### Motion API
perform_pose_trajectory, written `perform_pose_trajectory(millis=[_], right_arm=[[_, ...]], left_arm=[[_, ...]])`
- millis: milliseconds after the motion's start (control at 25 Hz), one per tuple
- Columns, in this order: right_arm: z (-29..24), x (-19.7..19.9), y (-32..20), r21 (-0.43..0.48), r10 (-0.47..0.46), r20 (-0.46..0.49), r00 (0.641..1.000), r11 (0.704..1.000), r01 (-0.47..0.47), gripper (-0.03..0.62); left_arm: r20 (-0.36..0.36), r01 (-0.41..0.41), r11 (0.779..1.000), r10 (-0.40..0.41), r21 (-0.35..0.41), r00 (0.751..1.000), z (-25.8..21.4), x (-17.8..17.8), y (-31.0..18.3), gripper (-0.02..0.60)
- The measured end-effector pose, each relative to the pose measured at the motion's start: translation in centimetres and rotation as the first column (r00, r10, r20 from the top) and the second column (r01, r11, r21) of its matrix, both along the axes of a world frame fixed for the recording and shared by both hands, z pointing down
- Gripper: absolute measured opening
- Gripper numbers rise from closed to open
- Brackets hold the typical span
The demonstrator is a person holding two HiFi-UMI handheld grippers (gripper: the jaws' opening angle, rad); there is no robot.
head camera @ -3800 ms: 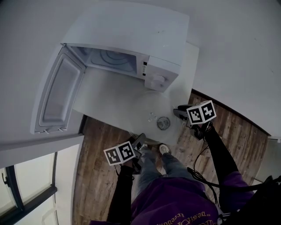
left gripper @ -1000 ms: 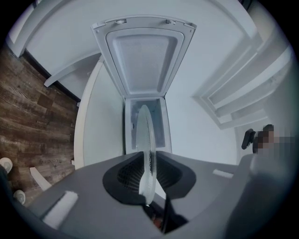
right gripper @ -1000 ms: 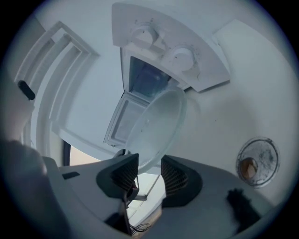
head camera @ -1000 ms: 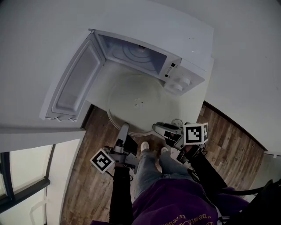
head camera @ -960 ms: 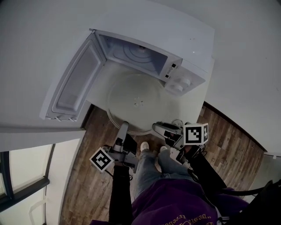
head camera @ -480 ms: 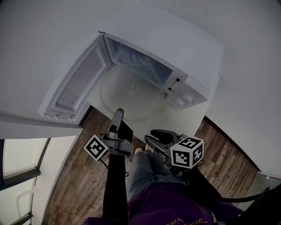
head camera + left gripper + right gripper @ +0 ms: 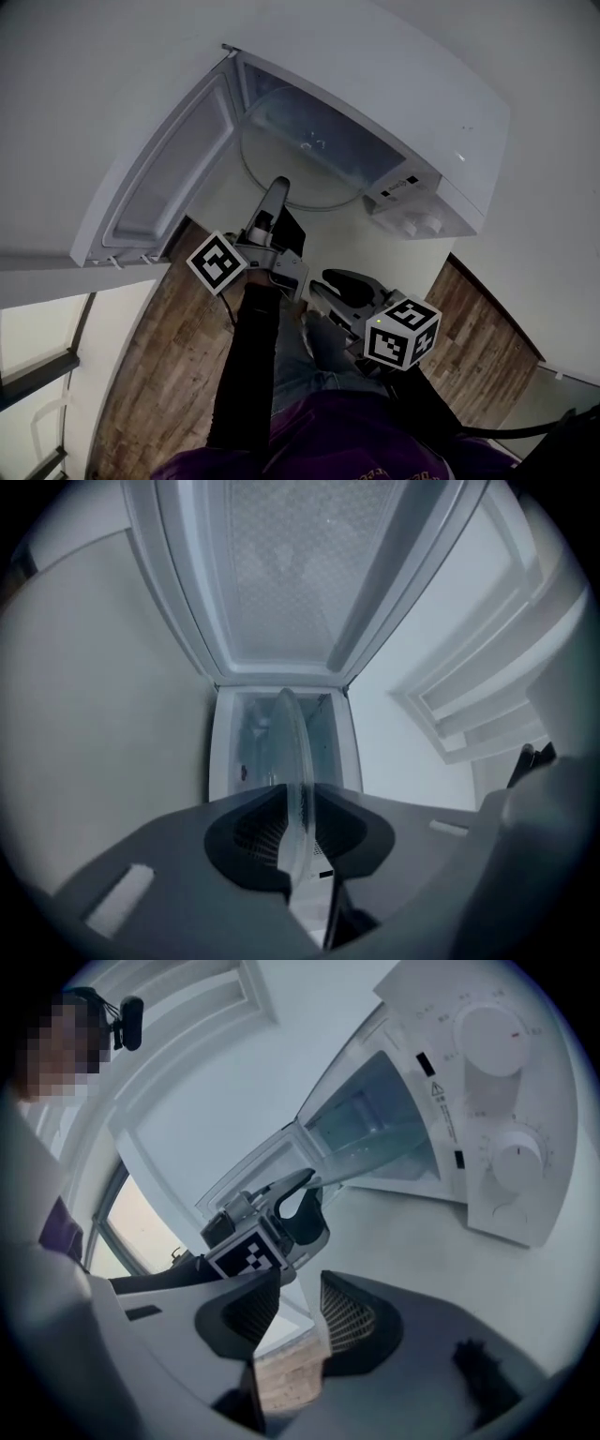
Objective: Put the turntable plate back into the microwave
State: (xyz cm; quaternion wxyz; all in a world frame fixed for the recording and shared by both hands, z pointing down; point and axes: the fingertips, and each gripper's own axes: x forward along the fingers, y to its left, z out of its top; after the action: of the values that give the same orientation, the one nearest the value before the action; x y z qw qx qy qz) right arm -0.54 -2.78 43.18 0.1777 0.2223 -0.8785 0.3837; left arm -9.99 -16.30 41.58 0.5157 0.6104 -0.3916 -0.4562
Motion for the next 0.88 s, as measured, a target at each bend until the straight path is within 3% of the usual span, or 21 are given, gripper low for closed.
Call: perform_pose_trajectory(millis=[120,280,400,880], right_arm=[[0.3,-0.7,-1.7,0.02,0.089,-0.018,0.996,0.996,-0.088,0.14],[0.5,-1.0,-4.3,0.115,0.186,-0.105,0.977,0.978,-0.174,0.135],[0.5,-1.0,-5.8,0.123,0.252,-0.123,0.96,0.964,-0.237,0.135],[1.7,-2.4,-7.3,0.11,0.345,-0.143,0.928,0.937,-0.332,0.135]], left_arm=[[0.007,-0.07,0.998,0.07,-0.005,0.997,0.5,0.0,-2.2,0.071],[0.011,-0.165,0.986,0.165,-0.019,0.986,1.2,0.1,-4.3,0.076],[0.01,-0.221,0.975,0.221,-0.025,0.975,1.7,0.5,-5.4,0.079],[-0.068,-0.264,0.964,0.261,-0.03,0.963,2.7,0.9,-9.1,0.084]])
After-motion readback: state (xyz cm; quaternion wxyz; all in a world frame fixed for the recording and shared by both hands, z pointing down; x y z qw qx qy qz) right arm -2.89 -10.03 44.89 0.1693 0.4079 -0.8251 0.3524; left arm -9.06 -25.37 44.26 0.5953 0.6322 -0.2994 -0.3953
